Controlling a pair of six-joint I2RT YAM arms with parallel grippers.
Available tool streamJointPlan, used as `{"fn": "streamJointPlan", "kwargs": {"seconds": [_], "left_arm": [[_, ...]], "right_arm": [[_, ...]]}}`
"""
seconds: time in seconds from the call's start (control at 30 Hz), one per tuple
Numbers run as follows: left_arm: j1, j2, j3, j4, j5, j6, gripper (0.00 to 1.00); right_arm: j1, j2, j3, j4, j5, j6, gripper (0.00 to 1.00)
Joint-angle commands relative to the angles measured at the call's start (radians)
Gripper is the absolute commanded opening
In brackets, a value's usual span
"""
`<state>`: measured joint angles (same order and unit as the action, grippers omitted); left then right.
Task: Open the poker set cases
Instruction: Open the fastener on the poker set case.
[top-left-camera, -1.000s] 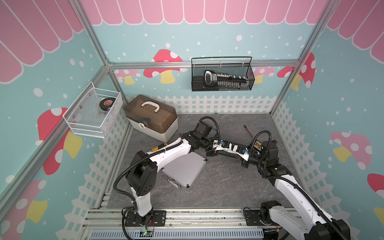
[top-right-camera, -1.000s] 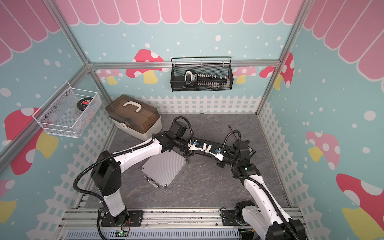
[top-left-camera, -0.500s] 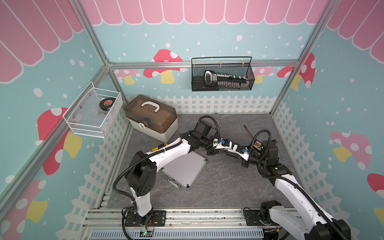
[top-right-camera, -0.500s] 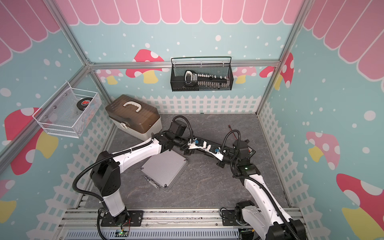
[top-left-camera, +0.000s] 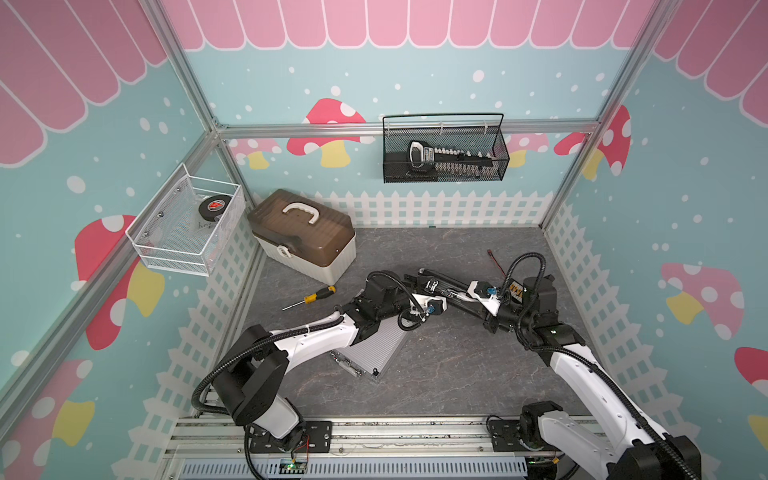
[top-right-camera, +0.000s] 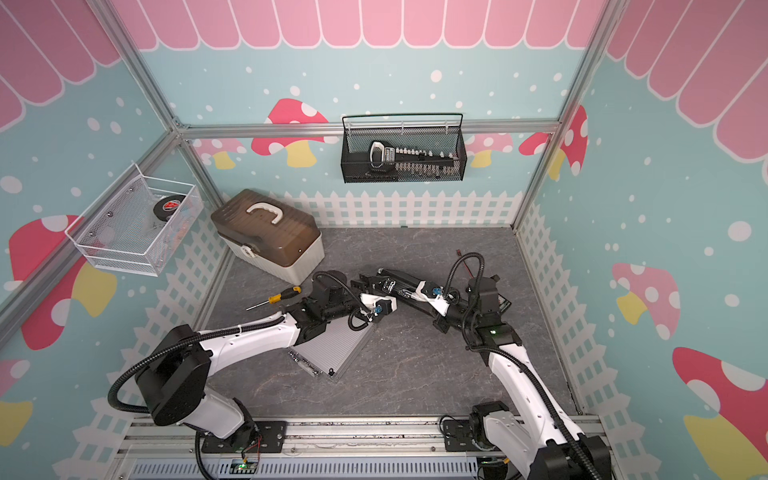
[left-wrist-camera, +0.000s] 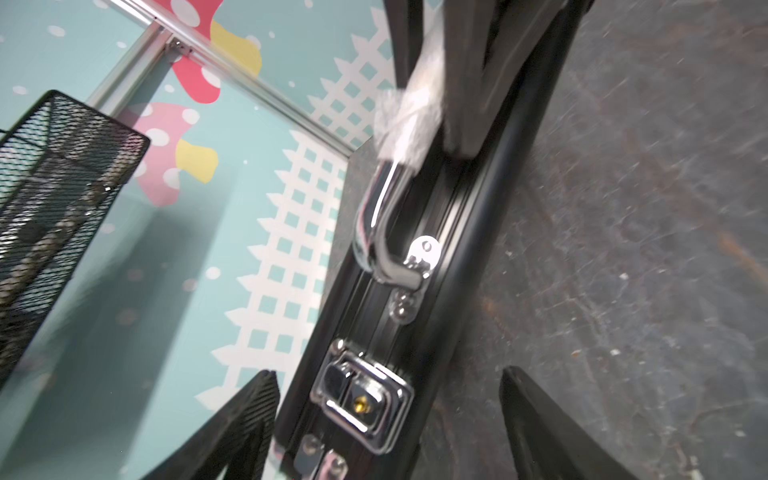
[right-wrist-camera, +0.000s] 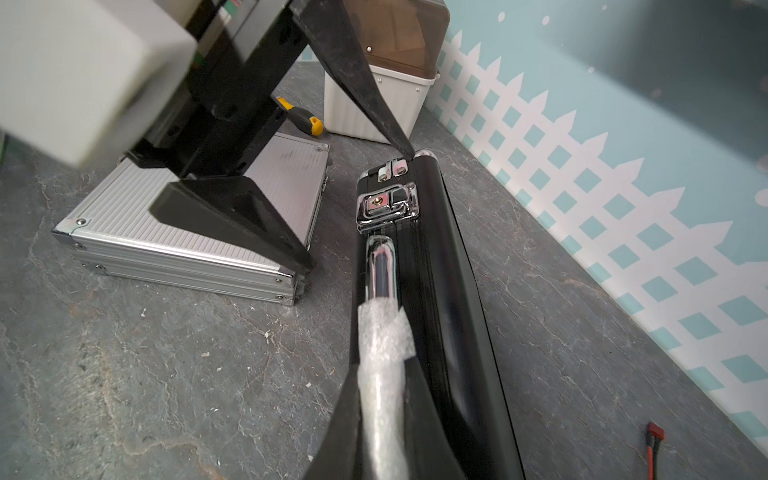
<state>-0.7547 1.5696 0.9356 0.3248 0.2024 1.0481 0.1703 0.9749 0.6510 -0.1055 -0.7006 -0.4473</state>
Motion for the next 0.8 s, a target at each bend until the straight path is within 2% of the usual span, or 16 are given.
{"fn": "streamJointPlan", "kwargs": {"seconds": [0.0,0.47,0.77], "left_arm": [[0.0,-0.016,-0.012,0.171,-0.121,0.081,0.82],[-0.003,-0.011,-0.06,0.231,-0.16,0.168,0.78],[-0.003,-0.016,-0.072,0.185,-0.161,0.22,0.78]], "right_arm": [[0.003,-0.017,0.039,0.076,-0.06,0.047,0.03],[0.015,-0.026,0.021,0.081,-0.055,0.065,0.04],[0.015,-0.012,0.038,0.082,-0.06,0.07,0.04]]}}
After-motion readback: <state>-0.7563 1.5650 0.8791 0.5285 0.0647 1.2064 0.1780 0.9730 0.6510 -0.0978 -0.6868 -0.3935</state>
